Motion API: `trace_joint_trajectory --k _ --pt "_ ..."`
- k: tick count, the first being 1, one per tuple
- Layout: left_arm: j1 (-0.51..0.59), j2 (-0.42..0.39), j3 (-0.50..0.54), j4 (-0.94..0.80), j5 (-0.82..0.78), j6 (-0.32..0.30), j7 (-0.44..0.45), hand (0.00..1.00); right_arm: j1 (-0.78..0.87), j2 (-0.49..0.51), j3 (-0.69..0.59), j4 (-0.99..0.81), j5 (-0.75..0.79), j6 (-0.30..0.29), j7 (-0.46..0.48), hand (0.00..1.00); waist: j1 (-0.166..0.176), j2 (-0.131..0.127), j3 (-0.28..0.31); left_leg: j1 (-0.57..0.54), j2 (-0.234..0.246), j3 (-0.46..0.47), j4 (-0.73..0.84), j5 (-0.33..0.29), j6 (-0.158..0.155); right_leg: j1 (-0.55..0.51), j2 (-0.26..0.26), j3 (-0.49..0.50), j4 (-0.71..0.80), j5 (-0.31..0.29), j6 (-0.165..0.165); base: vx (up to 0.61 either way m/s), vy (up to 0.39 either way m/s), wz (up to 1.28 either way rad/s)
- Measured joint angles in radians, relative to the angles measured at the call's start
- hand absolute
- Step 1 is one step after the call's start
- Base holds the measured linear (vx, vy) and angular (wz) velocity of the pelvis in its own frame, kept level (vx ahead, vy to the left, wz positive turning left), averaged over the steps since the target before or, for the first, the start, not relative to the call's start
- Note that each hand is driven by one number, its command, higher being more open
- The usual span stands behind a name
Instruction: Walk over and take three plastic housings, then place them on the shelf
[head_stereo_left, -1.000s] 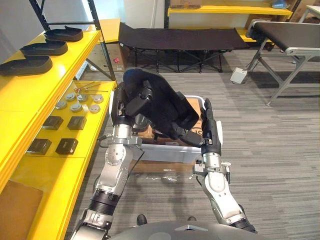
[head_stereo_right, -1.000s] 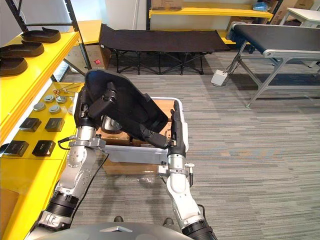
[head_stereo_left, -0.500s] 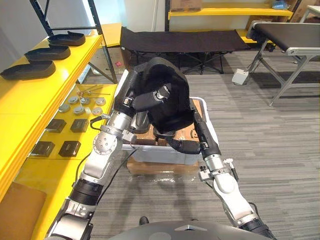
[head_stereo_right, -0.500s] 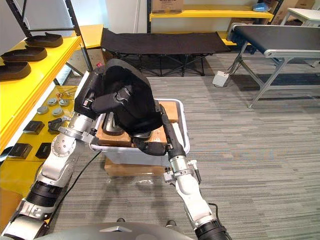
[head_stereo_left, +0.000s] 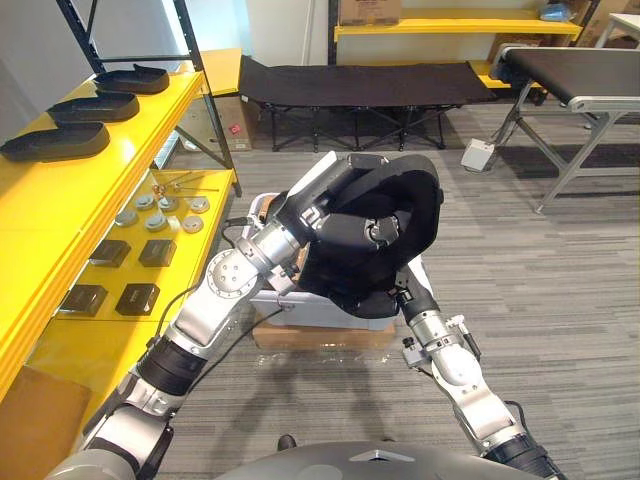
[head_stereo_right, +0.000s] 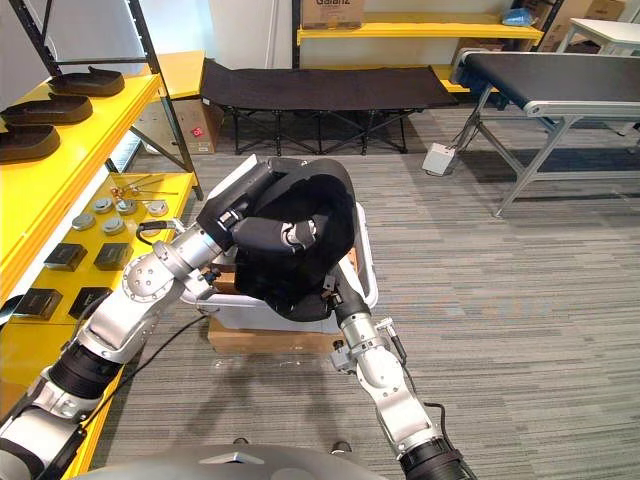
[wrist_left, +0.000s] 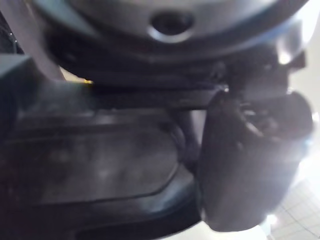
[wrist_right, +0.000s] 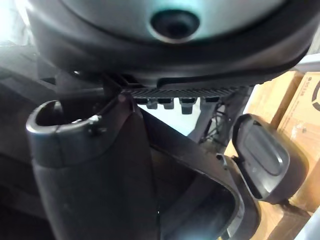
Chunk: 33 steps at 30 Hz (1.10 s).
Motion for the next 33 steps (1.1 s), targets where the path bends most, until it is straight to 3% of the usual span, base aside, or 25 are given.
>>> trace_joint_trajectory --k 4,5,14,20,25,26,28,33 --pt "0.000 0.020 -0.001 0.000 -0.046 0.008 0.021 0.00 -0.011 -0.005 0.000 -0.001 0.001 0.000 0.018 1.00 0.000 -0.001 -0.001 0.000 0.000 0.000 0.000 0.000 0.000 0.000 0.000 0.000 0.000 0.000 0.000 0.00 0.000 0.00" --pt "0.000 0.026 -0.001 0.000 -0.055 0.011 0.028 0.00 -0.013 -0.006 -0.001 -0.001 0.001 0.000 0.027 0.00 0.000 -0.002 -0.001 0.000 0.000 0.000 0.000 0.000 0.000 0.001 0.000 0.000 0.000 0.000 0.000 0.00 0.000 0.00" --pt "0.000 0.032 0.011 0.000 -0.104 0.032 0.045 0.00 -0.014 -0.001 -0.002 0.001 0.002 -0.001 0.050 0.00 -0.001 -0.003 -0.002 0.000 -0.002 -0.009 0.000 0.002 0.001 0.005 -0.001 -0.009 0.000 0.000 0.001 0.00 0.000 0.01" --pt "0.000 0.015 0.050 -0.002 -0.144 0.051 0.047 0.00 -0.012 0.013 0.000 0.007 0.000 -0.035 0.039 0.00 0.000 -0.009 -0.005 0.000 -0.002 -0.009 0.000 0.002 0.001 0.005 -0.001 -0.009 0.000 0.000 0.000 0.00 0.000 0.00" --pt "0.000 -0.002 0.096 -0.001 -0.208 0.101 0.064 0.00 -0.004 0.014 -0.001 0.027 -0.029 -0.096 0.023 0.00 0.000 -0.023 -0.011 0.000 -0.002 -0.010 0.000 0.003 0.001 0.005 -0.001 -0.010 0.000 0.000 0.000 0.00 0.000 0.00" --pt "0.000 -0.011 0.101 -0.001 -0.208 0.106 0.072 1.00 -0.003 0.017 -0.002 0.027 -0.029 -0.099 0.019 0.00 0.000 -0.028 -0.013 0.000 -0.002 -0.010 0.000 0.003 0.001 0.006 -0.001 -0.010 0.000 0.000 0.000 0.00 0.000 0.00" --pt "0.000 -0.021 0.103 -0.002 -0.208 0.112 0.080 1.00 -0.002 0.022 -0.005 0.027 -0.026 -0.100 0.014 0.00 0.000 -0.032 -0.013 0.000 -0.003 -0.011 0.000 0.003 0.001 0.006 -0.002 -0.011 0.000 -0.001 0.000 0.00 0.000 0.00" --pt "0.002 -0.141 0.162 -0.002 -0.201 0.173 0.083 1.00 0.019 0.077 -0.001 0.050 0.019 -0.098 -0.007 0.00 0.003 -0.034 -0.013 -0.001 -0.005 -0.013 0.000 0.003 0.001 0.006 -0.004 -0.013 0.000 -0.006 -0.006 0.00 0.000 0.00"
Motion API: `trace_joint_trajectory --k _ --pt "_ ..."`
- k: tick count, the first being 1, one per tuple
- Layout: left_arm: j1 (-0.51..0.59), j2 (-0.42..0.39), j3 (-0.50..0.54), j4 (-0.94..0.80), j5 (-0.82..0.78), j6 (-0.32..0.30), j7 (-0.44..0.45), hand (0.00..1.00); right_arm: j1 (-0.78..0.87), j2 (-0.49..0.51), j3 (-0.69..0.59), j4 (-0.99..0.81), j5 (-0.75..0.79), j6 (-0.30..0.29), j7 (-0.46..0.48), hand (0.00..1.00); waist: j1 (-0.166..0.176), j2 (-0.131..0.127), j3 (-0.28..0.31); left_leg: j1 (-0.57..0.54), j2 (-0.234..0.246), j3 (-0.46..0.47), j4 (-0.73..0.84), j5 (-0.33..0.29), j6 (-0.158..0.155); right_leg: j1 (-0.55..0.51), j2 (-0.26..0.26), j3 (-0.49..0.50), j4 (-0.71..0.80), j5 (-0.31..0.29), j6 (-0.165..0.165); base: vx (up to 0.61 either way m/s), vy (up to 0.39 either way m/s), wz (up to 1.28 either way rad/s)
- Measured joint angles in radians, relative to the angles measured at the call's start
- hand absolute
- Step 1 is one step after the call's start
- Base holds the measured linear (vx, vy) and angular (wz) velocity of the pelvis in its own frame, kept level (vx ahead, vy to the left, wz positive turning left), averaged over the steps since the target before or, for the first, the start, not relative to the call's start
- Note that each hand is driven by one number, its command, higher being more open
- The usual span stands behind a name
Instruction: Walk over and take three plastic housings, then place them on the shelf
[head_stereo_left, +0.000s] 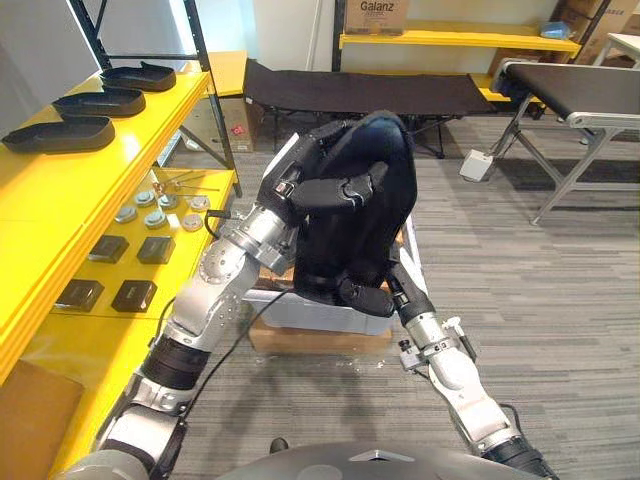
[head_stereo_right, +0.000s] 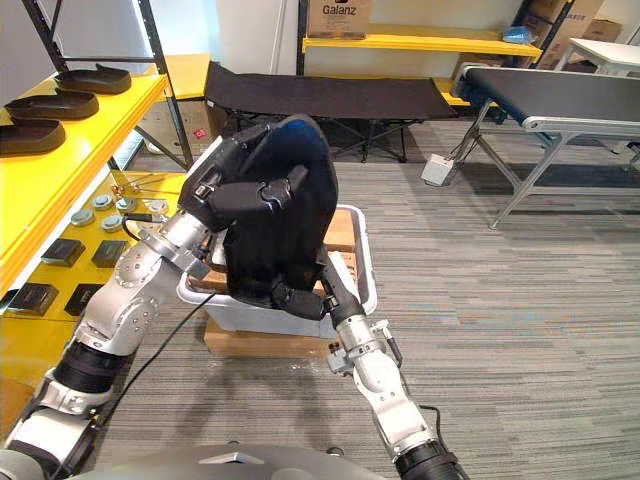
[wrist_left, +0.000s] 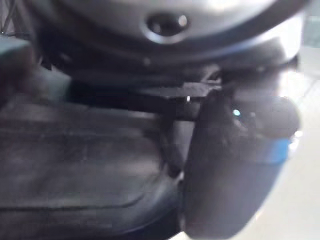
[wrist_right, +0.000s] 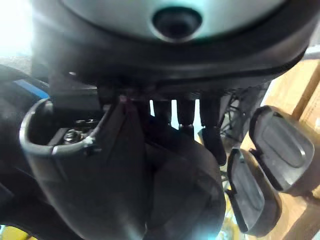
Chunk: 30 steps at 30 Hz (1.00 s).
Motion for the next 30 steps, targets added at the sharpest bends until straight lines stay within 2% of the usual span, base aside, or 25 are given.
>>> trace_joint_trajectory --k 6,17,23,26,29,30 --pt "0.003 -0.001 -0.007 0.002 0.075 0.060 -0.012 1.00 0.000 -0.001 -0.001 0.013 -0.001 0.020 -0.025 0.00 0.001 0.000 0.000 -0.002 0.000 0.000 0.000 0.000 0.000 -0.002 0.000 0.001 0.000 0.000 0.000 0.00 0.000 0.00" --pt "0.006 0.019 -0.005 0.067 0.070 0.062 -0.073 1.00 -0.004 -0.003 -0.004 0.016 -0.010 0.055 -0.054 0.00 0.009 0.001 0.001 -0.002 0.000 0.000 0.000 -0.001 -0.001 -0.002 0.001 0.002 0.000 0.001 0.003 0.00 0.000 0.00" --pt "0.007 0.032 0.016 0.131 -0.089 0.054 -0.130 1.00 -0.004 -0.003 -0.010 0.019 -0.019 0.062 -0.054 0.00 0.012 0.005 0.002 -0.013 0.000 0.000 0.000 0.000 0.000 -0.013 0.001 0.004 0.003 0.003 0.004 0.00 0.000 0.00" --pt "0.020 0.032 0.015 0.148 -0.089 0.018 -0.119 1.00 -0.004 0.005 -0.032 0.023 -0.019 0.062 -0.054 0.00 0.016 0.007 0.002 -0.013 -0.003 0.000 0.000 0.001 0.001 -0.013 -0.001 0.004 0.005 0.006 0.009 0.00 0.000 0.00" --pt "0.063 0.029 0.030 0.166 -0.082 -0.042 -0.039 1.00 -0.015 0.045 -0.101 0.023 -0.016 0.062 -0.078 0.00 0.016 0.010 0.002 -0.013 -0.004 0.000 0.000 0.001 0.001 -0.013 -0.001 0.005 0.005 0.007 0.009 0.00 0.000 0.00" --pt "0.079 0.025 0.067 0.194 -0.065 -0.071 0.012 1.00 -0.029 0.056 -0.131 0.023 -0.006 0.061 -0.101 0.00 0.016 0.011 0.003 -0.013 -0.004 0.000 0.000 0.001 0.001 -0.013 0.000 0.005 0.005 0.007 0.008 0.00 0.000 0.00"
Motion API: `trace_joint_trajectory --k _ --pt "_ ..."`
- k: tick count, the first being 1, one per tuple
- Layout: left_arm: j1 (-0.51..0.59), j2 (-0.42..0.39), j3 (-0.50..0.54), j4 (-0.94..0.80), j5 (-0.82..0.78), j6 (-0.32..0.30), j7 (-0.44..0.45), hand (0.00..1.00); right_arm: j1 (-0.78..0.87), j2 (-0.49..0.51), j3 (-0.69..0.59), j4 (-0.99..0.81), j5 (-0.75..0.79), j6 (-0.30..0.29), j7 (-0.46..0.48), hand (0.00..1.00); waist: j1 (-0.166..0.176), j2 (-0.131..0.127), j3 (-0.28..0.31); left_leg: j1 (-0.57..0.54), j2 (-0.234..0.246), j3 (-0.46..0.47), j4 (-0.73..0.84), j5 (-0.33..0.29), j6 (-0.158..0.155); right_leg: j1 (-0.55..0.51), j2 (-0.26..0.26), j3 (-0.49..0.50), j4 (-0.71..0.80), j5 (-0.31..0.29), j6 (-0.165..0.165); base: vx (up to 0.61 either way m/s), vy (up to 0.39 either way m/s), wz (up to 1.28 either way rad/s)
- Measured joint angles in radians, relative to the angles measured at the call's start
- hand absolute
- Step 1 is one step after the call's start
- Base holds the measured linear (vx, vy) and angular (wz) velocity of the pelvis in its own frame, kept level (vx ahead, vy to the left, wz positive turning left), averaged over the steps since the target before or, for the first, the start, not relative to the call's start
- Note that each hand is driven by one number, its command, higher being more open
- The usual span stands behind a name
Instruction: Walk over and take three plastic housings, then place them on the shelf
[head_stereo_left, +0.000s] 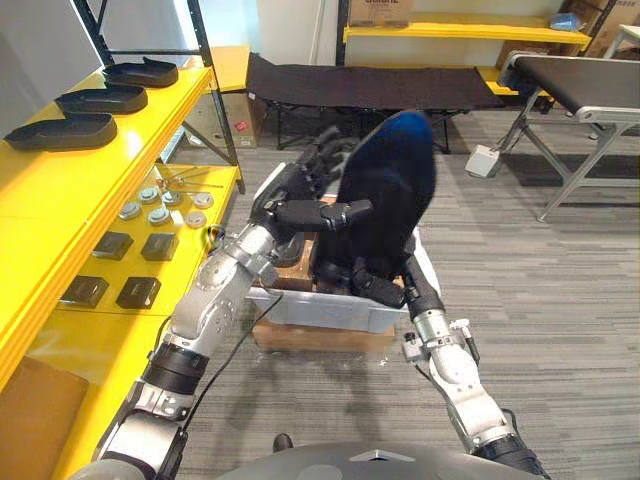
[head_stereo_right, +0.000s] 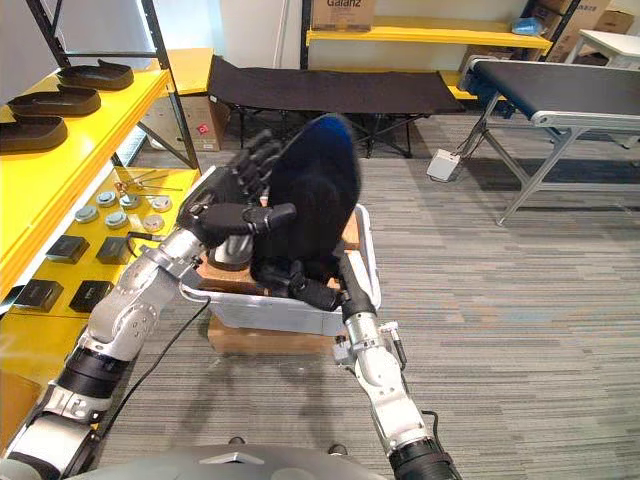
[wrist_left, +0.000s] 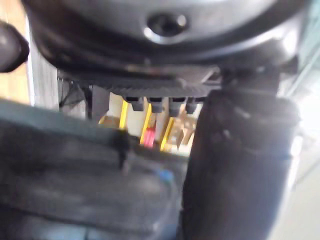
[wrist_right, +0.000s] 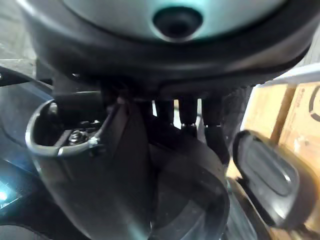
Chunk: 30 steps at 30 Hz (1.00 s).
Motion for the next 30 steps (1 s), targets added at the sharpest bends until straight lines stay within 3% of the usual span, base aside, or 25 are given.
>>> trace_joint_trajectory --k 3,7,9,14,18,21,30 --pt "0.025 -0.004 0.130 0.035 0.032 -0.058 0.074 1.00 -0.009 -0.001 -0.048 0.000 0.007 0.000 -0.025 0.00 0.003 0.001 0.001 0.000 0.000 0.000 0.000 0.000 0.000 0.001 0.002 -0.001 0.000 -0.001 -0.001 0.00 0.000 0.00" --pt "0.031 -0.004 0.259 0.032 0.032 -0.152 0.079 1.00 -0.007 -0.001 -0.070 0.000 0.008 0.000 -0.038 0.00 0.007 0.004 0.002 0.000 0.001 -0.003 0.000 0.000 0.000 0.002 0.000 -0.003 0.000 -0.001 -0.001 0.00 0.000 0.02" --pt "0.031 -0.004 0.277 0.026 0.032 -0.173 0.081 1.00 -0.006 0.000 -0.067 0.000 0.007 0.000 -0.035 0.00 0.010 0.004 0.002 0.000 0.001 -0.004 0.000 0.000 0.000 0.003 -0.002 -0.003 0.000 -0.001 -0.001 0.00 0.000 0.02" --pt "0.033 -0.003 0.279 0.024 0.029 -0.176 0.051 1.00 0.009 0.003 -0.067 0.000 0.007 0.000 -0.014 0.00 0.008 0.005 0.003 0.000 -0.003 -0.003 0.000 -0.001 0.000 0.003 -0.007 -0.005 0.000 -0.004 -0.006 0.00 0.000 0.00" --pt "0.040 0.002 0.275 0.025 0.018 -0.171 -0.119 1.00 0.028 0.003 -0.068 0.000 0.008 0.000 -0.010 0.00 0.007 0.011 0.007 0.000 -0.002 -0.001 0.000 -0.002 -0.002 0.002 -0.011 -0.003 0.000 -0.005 -0.006 0.00 0.000 0.00" --pt "0.041 0.004 0.243 0.025 0.026 -0.168 -0.187 1.00 0.027 -0.001 -0.069 0.000 0.039 -0.001 0.013 0.00 0.007 0.020 0.012 0.001 -0.001 0.000 0.000 -0.001 -0.001 0.001 -0.010 -0.001 0.000 -0.004 -0.006 0.00 0.000 0.00" --pt "0.086 0.019 0.166 0.093 0.172 -0.163 -0.192 1.00 0.022 -0.023 -0.101 -0.001 0.076 -0.038 0.050 0.00 0.006 0.021 0.011 0.004 0.001 0.002 0.000 -0.001 -0.001 0.002 -0.004 0.001 0.000 0.000 0.000 0.00 0.000 0.00"
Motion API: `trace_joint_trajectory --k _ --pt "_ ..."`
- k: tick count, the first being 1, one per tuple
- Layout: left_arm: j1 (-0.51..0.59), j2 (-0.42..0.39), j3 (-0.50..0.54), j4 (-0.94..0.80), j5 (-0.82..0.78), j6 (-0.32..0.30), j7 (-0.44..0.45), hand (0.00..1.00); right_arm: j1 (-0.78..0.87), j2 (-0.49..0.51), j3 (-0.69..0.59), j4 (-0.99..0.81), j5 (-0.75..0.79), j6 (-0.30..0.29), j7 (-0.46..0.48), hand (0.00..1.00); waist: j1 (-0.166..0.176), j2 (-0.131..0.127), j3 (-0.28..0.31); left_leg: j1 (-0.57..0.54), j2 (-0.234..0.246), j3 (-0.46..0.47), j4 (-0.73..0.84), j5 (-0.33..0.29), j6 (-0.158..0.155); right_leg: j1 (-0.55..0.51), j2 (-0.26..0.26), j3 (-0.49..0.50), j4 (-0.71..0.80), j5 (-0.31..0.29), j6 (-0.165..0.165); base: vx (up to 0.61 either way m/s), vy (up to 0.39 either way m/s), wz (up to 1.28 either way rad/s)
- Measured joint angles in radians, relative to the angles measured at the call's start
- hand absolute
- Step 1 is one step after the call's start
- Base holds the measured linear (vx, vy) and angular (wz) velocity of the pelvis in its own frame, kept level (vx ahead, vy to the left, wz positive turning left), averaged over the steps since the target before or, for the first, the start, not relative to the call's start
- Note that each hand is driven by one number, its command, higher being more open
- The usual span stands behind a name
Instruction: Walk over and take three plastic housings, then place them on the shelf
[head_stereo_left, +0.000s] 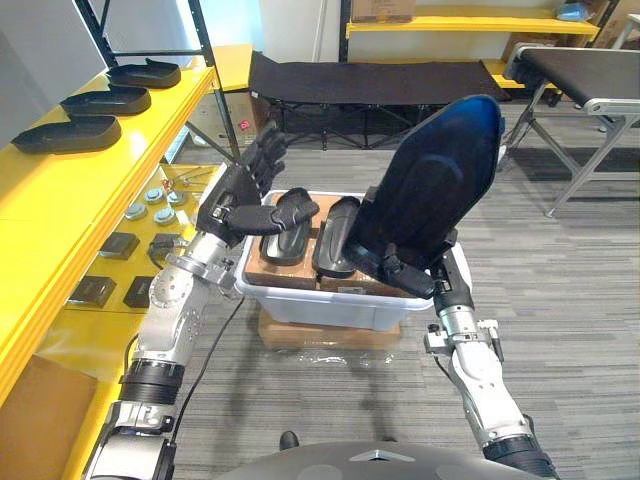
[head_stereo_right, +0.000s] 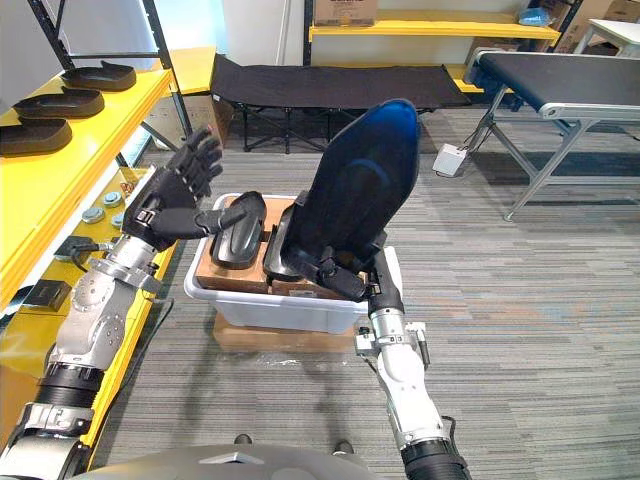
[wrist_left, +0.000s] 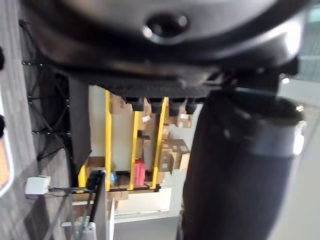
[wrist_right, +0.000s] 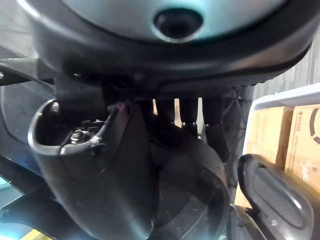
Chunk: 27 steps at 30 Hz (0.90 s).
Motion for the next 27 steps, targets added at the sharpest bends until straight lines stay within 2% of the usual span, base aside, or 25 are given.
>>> trace_joint_trajectory --k 5,14,19,24,27 --pt "0.013 0.019 -0.040 0.026 0.054 0.015 0.030 1.00 0.000 -0.009 -0.004 -0.052 0.009 -0.005 0.023 0.00 0.003 0.000 0.000 0.000 0.001 -0.001 0.000 0.000 0.000 0.001 0.002 0.000 0.000 0.000 0.000 0.00 0.000 0.00" --pt "0.012 0.021 -0.069 0.030 0.051 0.039 0.019 1.00 -0.020 -0.030 0.015 -0.176 0.036 -0.026 0.044 0.00 0.001 0.000 0.001 0.012 0.002 0.000 0.000 -0.003 -0.002 0.011 0.002 0.000 0.000 -0.001 -0.001 0.00 0.000 0.00" --pt "0.012 0.014 -0.146 0.030 -0.031 0.079 -0.037 1.00 -0.036 -0.030 0.074 -0.176 0.029 -0.026 0.045 0.00 0.000 0.000 0.002 0.012 0.002 0.001 0.000 -0.004 -0.003 0.011 0.002 0.001 0.000 -0.002 -0.001 0.00 0.000 0.00" --pt "0.010 -0.012 -0.162 0.029 -0.122 0.085 -0.086 1.00 -0.039 -0.028 0.094 -0.176 0.029 -0.026 0.046 0.00 0.000 -0.001 0.003 0.012 0.002 0.002 0.000 -0.003 -0.002 0.010 0.002 0.001 0.000 -0.001 0.000 0.00 0.000 0.00" --pt "0.010 -0.022 -0.174 0.029 -0.214 0.114 -0.122 1.00 -0.045 -0.027 0.095 -0.176 0.029 -0.026 0.045 0.00 0.000 -0.001 0.003 0.012 0.002 0.002 0.000 -0.003 -0.002 0.010 0.002 0.002 0.000 -0.001 0.000 0.00 0.000 0.00"
